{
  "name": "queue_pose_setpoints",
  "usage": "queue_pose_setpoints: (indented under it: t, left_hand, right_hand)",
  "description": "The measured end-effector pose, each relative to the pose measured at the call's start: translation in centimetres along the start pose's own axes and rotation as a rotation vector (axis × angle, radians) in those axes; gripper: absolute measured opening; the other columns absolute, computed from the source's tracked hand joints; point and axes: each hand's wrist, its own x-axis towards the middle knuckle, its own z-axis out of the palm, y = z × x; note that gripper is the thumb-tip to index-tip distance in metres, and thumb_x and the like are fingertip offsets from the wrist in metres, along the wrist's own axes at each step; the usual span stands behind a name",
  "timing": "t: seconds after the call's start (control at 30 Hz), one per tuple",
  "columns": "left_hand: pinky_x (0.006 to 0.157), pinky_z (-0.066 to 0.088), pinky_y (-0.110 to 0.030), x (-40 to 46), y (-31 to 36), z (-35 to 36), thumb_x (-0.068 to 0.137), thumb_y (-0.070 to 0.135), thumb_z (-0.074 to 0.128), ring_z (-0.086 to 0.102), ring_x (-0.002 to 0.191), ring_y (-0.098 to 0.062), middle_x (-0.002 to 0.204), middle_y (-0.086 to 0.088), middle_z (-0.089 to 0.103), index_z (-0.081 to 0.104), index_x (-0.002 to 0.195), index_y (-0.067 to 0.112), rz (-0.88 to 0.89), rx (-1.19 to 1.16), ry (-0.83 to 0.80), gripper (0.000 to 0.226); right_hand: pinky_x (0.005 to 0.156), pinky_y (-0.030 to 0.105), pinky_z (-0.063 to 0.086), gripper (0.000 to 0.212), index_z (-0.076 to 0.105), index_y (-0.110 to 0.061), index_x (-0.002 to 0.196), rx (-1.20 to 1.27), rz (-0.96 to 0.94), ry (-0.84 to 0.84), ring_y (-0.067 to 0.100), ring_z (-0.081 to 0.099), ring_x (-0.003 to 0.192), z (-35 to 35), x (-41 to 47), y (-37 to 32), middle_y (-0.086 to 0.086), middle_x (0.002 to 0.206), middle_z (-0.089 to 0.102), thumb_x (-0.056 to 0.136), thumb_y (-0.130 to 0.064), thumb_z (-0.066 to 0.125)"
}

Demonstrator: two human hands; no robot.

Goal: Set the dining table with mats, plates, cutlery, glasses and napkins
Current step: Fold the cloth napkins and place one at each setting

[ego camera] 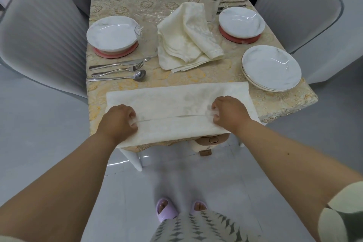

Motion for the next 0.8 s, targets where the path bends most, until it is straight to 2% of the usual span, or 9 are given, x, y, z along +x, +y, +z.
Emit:
queue_pose_setpoints:
  t: [0.07, 0.13, 0.2, 0.27, 0.37, 0.47, 0.57, 0.67, 0.8]
  left_hand:
    - [0.067, 0.042, -0.031, 0.1, 0.2, 0.1, 0.074, 0.008, 0.067, 0.054, 0.088, -0.028, 0.090, -0.007, 0.061, 0.067, 0.092, 0.010, 0.023, 0.063, 0.032, 0.018]
    - [0.062, 0.037, -0.030, 0.3, 0.4, 0.1, 0.077, 0.005, 0.062, 0.055, 0.082, -0.031, 0.083, -0.010, 0.059, 0.067, 0.085, 0.006, 0.020, 0.118, 0.061, 0.009]
    - [0.060, 0.036, -0.030, 0.6, 0.4, 0.1, 0.081, 0.005, 0.059, 0.054, 0.074, -0.029, 0.077, -0.010, 0.057, 0.068, 0.081, 0.003, 0.008, 0.115, 0.075, 0.009]
    - [0.060, 0.034, -0.029, 0.5, 0.4, -0.3, 0.083, 0.006, 0.059, 0.050, 0.072, -0.024, 0.078, -0.007, 0.057, 0.070, 0.084, 0.003, 0.015, 0.075, 0.074, 0.011]
    - [0.066, 0.041, -0.032, -0.5, 0.8, -1.8, 0.084, 0.006, 0.063, 0.057, 0.081, -0.025, 0.087, -0.007, 0.064, 0.071, 0.088, 0.005, 0.070, -0.002, 0.089, 0.009]
    - [0.066, 0.046, -0.032, -2.6, 1.2, -3.6, 0.079, 0.006, 0.069, 0.061, 0.076, -0.023, 0.081, -0.004, 0.067, 0.072, 0.081, 0.009, 0.158, -0.034, 0.129, 0.005]
    - [0.061, 0.045, -0.028, -4.5, 1.2, -4.2, 0.074, 0.008, 0.072, 0.060, 0.069, -0.018, 0.073, 0.003, 0.065, 0.072, 0.074, 0.015, 0.215, 0.020, 0.054, 0.007]
    - [0.061, 0.044, -0.026, -5.5, 1.3, -3.7, 0.074, 0.012, 0.068, 0.058, 0.070, -0.016, 0.073, 0.008, 0.061, 0.070, 0.073, 0.018, 0.187, 0.067, -0.053, 0.007]
    - [0.063, 0.043, -0.026, -5.7, 1.4, -2.7, 0.076, 0.013, 0.065, 0.056, 0.075, -0.015, 0.077, 0.009, 0.059, 0.068, 0.076, 0.020, 0.132, 0.111, -0.167, 0.007]
  right_hand:
    - [0.072, 0.031, 0.042, 0.022, 0.065, -0.010, 0.100, -0.073, -0.017, -0.005, 0.027, 0.056, 0.093, -0.1, 0.3, -0.5, 0.005, 0.099, 0.063, 0.080, -0.014, 0.057]
    - [0.064, 0.031, 0.043, 0.008, 0.062, -0.008, 0.083, -0.116, -0.011, -0.011, 0.027, 0.056, 0.084, 0.0, 0.7, -0.8, 0.006, 0.085, 0.059, 0.082, -0.012, 0.055]
    - [0.058, 0.030, 0.040, 0.015, 0.056, -0.010, 0.069, -0.081, 0.011, 0.001, 0.026, 0.053, 0.073, -0.1, 0.9, -0.7, 0.005, 0.073, 0.053, 0.083, -0.010, 0.052]
    - [0.059, 0.029, 0.040, 0.019, 0.064, -0.010, 0.072, 0.041, 0.026, 0.005, 0.025, 0.056, 0.073, -0.5, 1.0, -0.1, 0.006, 0.077, 0.061, 0.085, -0.010, 0.051]
    - [0.072, 0.030, 0.045, 0.015, 0.074, -0.012, 0.091, 0.206, -0.034, 0.049, 0.022, 0.062, 0.086, -1.9, 0.3, 0.8, 0.002, 0.094, 0.070, 0.088, -0.012, 0.059]
    - [0.073, 0.025, 0.042, 0.009, 0.074, -0.012, 0.087, 0.288, -0.090, 0.136, 0.016, 0.063, 0.085, -3.4, -1.5, 1.2, -0.001, 0.093, 0.072, 0.083, -0.009, 0.066]
    - [0.071, 0.028, 0.049, 0.009, 0.073, -0.012, 0.077, 0.307, -0.129, 0.130, 0.017, 0.064, 0.081, -3.6, -3.1, 1.4, -0.002, 0.086, 0.072, 0.074, -0.004, 0.069]
    - [0.068, 0.028, 0.050, 0.012, 0.070, -0.013, 0.070, 0.245, -0.195, 0.050, 0.020, 0.064, 0.077, -2.8, -3.7, 1.8, -0.003, 0.080, 0.070, 0.068, -0.002, 0.066]
    - [0.067, 0.027, 0.048, 0.011, 0.066, -0.016, 0.068, 0.187, -0.206, -0.068, 0.018, 0.061, 0.078, -1.7, -3.4, 1.7, -0.005, 0.080, 0.068, 0.068, -0.005, 0.063]
